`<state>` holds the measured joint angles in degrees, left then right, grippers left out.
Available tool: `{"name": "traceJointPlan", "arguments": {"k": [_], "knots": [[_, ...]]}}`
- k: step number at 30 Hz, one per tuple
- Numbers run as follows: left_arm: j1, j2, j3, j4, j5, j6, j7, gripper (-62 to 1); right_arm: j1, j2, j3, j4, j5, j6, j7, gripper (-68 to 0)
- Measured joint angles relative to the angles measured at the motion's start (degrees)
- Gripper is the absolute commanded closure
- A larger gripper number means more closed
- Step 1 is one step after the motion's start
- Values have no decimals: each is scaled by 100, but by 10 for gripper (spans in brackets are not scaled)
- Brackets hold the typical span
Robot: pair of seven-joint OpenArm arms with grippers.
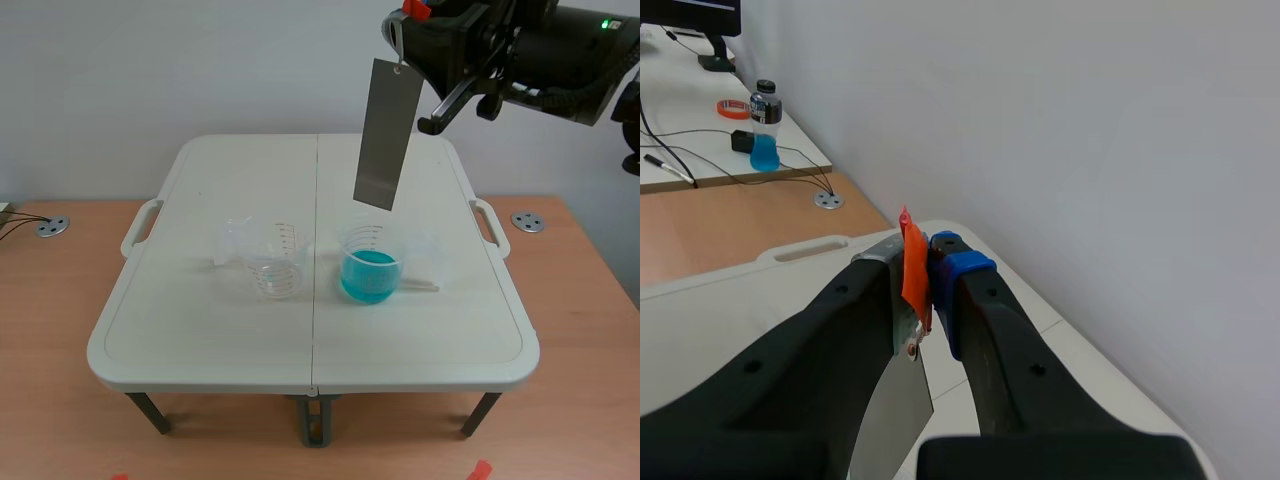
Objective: Hold the metal plate by the orange handle, dip it into the blue solution, take it out and point at it, then put the plate back in the beaker on the left.
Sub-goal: 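Point at the plate with the left hand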
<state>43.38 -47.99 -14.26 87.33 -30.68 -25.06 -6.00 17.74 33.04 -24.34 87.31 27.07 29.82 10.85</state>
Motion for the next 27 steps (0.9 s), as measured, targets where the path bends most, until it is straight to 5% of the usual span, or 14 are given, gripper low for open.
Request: {"name": "traceJointPlan", "arguments": {"k": [6, 13, 24, 27], "knots": [[-1325, -203, 376, 20, 286, -776, 142, -17, -2, -2, 0, -44, 0, 4, 2, -11], [-2634, -90, 1740, 20, 826, -846, 153, -17, -2, -33, 0, -44, 0, 61, 2, -11], [-4063, 1617, 3139, 13, 1786, -839, 695, -17, -2, -175, 2, -354, -2, 66, 109, -11], [-4277, 1971, 3303, 13, 2107, -542, 785, -17, -2, -195, 2, -428, -2, 94, 125, -11]]}}
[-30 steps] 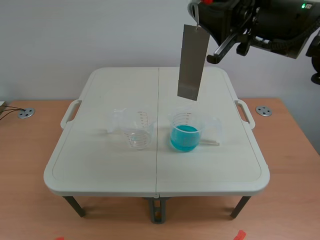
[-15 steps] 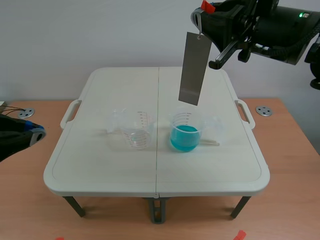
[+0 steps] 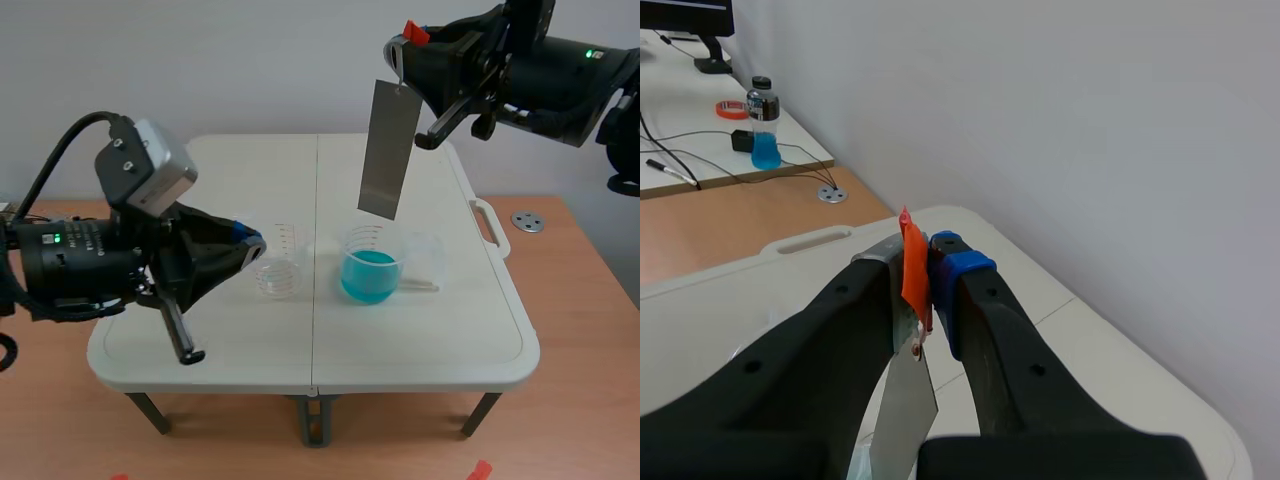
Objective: Hold the metal plate by the orange handle, dip it into the blue solution, take it out and point at it, then put the plate back in the beaker on the left.
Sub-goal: 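Point at the plate with the left hand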
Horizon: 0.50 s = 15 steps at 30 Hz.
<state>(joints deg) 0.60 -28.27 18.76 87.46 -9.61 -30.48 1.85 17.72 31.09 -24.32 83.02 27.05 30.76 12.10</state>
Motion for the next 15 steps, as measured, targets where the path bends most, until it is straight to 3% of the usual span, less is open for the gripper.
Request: {"name": "traceJointPlan", "arguments": {"k": [3, 9, 15], "knots": [[-149, 278, 142, -2, 260, 275, 181, -17, 2, -4, 0, 0, 0, 61, 11, -11], [-463, 820, 437, -363, 800, 527, 186, -17, 2, -15, 0, 0, -2, 59, 26, -11], [-1019, 1370, 562, -1266, 970, 586, 232, -17, 2, -17, 0, 0, -20, 59, 28, -11]]}}
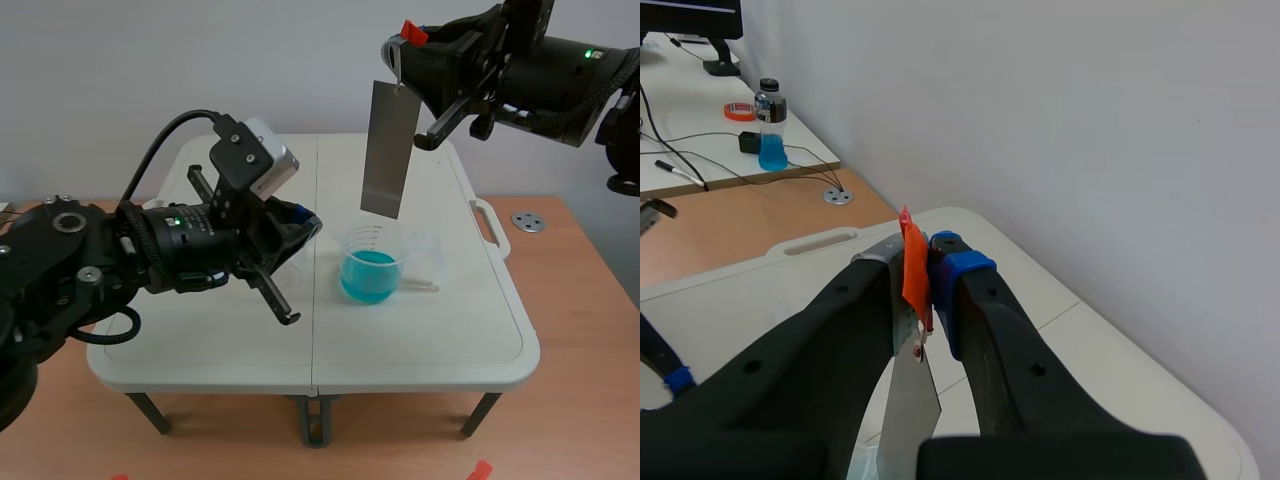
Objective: Hold the metal plate by the orange handle, dip it into the blue solution, take it out and point at it, then put the plate back in the beaker on the left.
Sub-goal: 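Point at the plate with the left hand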
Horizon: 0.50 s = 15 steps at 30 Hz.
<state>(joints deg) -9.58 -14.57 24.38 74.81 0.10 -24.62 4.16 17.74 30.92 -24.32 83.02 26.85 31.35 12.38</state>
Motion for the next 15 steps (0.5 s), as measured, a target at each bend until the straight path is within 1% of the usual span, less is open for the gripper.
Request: {"name": "traceJointPlan", "arguments": {"k": [5, 8, 10, 13, 15], "knots": [[-431, 343, 33, -776, 190, 4, 11, -17, 0, 0, 0, 0, 0, 0, 0, -11], [-592, 503, 37, -1067, 210, 17, -44, -17, 0, 0, 0, 0, 0, 0, 0, -11], [-675, 579, 70, -1193, 321, 138, -109, -17, 0, 0, 0, 0, 0, 0, 0, -11], [-780, 699, 83, -1384, 466, 437, -111, -17, 0, -4, 0, 0, 0, 0, 0, -11], [-852, 758, 83, -1532, 463, 520, -114, -17, 0, -11, 0, 0, 0, 2, 0, -11]]}}
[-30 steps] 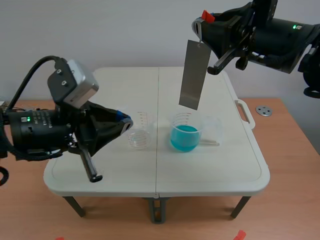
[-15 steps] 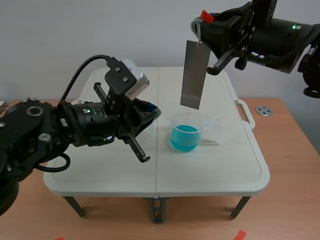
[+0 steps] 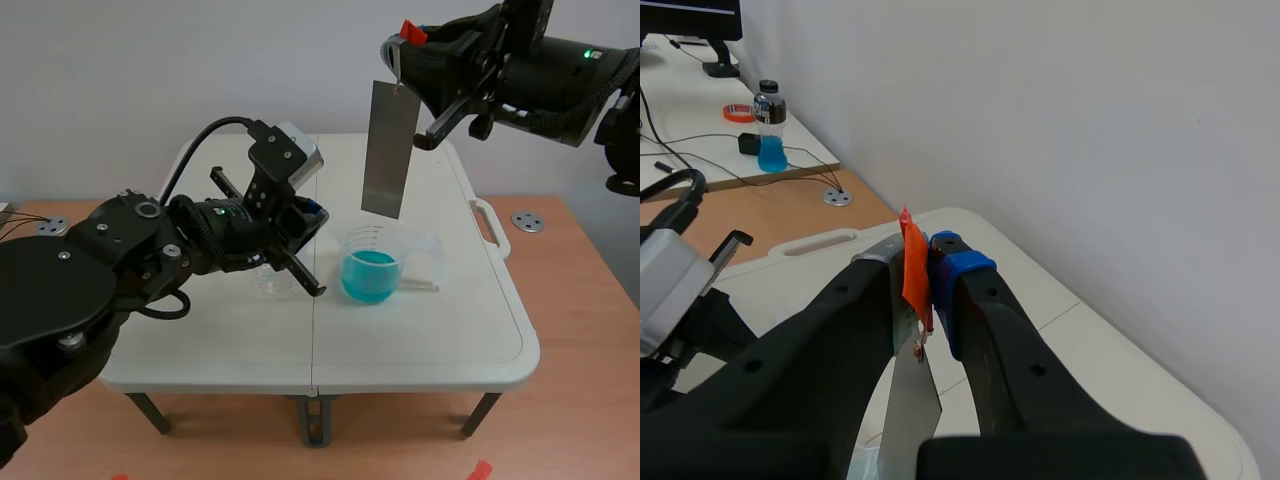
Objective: Hold the metal plate by the orange handle, dip it into the blue solution, take it out and point at it, then put the plate back in the beaker on the left.
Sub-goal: 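Point at the plate with the left hand, then lower the plate into the blue solution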
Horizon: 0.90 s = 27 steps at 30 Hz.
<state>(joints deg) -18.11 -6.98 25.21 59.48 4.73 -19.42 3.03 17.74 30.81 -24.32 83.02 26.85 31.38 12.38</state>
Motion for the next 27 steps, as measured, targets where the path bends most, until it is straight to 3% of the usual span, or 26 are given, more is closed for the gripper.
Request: {"name": "traceJointPlan", "arguments": {"k": [7, 27], "knots": [[-111, 68, 0, -358, 142, 229, -151, -17, 0, -2, 0, 0, 0, -2, -2, -11], [-162, 96, 0, -389, 256, 227, -229, -17, 0, 0, 0, 0, 0, -2, -4, -11]]}}
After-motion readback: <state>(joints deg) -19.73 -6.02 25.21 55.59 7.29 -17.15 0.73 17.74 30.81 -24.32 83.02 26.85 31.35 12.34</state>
